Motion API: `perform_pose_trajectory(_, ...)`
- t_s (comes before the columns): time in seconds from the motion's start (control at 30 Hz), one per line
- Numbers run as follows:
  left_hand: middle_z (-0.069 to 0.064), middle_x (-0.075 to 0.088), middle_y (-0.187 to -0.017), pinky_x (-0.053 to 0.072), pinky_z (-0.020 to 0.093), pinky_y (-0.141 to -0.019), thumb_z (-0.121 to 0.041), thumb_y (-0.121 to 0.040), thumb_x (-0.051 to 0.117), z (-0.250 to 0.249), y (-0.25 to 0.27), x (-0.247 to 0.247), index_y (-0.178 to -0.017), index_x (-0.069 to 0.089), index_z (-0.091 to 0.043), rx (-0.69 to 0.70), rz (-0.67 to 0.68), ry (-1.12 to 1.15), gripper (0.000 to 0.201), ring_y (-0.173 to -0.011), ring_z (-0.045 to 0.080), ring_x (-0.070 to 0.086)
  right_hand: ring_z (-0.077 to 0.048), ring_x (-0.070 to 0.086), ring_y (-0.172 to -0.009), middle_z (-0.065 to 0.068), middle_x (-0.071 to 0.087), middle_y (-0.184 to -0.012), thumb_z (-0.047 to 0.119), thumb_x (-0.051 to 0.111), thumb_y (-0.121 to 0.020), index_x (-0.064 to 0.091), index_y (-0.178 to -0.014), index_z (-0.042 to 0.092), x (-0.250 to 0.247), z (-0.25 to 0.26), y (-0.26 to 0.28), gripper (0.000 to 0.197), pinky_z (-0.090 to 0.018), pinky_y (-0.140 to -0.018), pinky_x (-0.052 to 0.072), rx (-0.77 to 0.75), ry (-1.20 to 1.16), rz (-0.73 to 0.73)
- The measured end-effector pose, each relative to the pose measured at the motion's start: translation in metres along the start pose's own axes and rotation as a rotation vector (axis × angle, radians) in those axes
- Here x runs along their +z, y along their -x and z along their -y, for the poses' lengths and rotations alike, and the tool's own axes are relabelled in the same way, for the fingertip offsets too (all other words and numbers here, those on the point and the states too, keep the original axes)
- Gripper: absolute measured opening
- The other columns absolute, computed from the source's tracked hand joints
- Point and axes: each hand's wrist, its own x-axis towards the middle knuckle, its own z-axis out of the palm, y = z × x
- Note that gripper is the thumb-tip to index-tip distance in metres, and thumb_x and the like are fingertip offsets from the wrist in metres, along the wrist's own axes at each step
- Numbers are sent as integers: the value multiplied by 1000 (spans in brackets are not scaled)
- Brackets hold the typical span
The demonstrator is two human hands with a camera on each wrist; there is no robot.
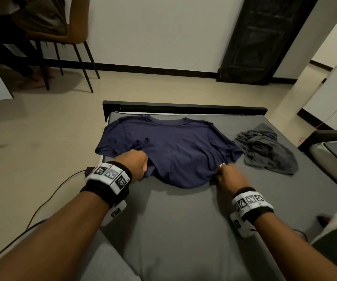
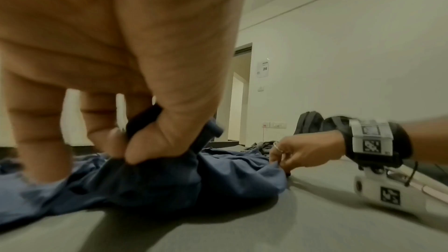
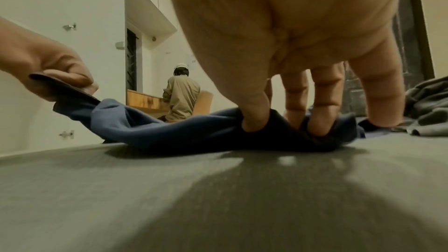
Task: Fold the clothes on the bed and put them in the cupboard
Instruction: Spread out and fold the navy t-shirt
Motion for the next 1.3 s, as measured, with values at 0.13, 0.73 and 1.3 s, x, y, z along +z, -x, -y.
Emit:
perform_pose_trajectory(0.13, 0, 33, -60, 24, 30, -56, 7, -71, 48, 10, 6, -6, -61, 30, -20, 104, -5, 135, 34, -57, 22, 29, -38, 63, -100, -20, 67, -111, 19, 52, -100, 60, -105, 15, -31, 2, -36, 10, -41, -84, 49, 77, -267, -166)
perform_pose_trajectory(0.73, -6, 68, -86, 51, 17, -61, -29, -88, 65, -9, 15, 15, -97, 73, -16, 137, 319, -49, 18, -68, 12, 58, -24, 53, -82, -1, 50, -88, 9, 78, -71, 42, -83, 20, 4, 13, -11, 39, -33, -66, 38, 40, -307, -88)
perform_pose_trajectory(1.3, 15, 69, -106, 52, 33, -89, -41, -84, 52, -19, 9, 42, -100, 65, -8, 133, 194, -202, 40, -100, 34, 66, -34, 69, -90, -15, 69, -100, 21, 60, -100, 58, -107, 11, 6, 41, -38, 12, -48, -75, 60, 303, -1588, -120)
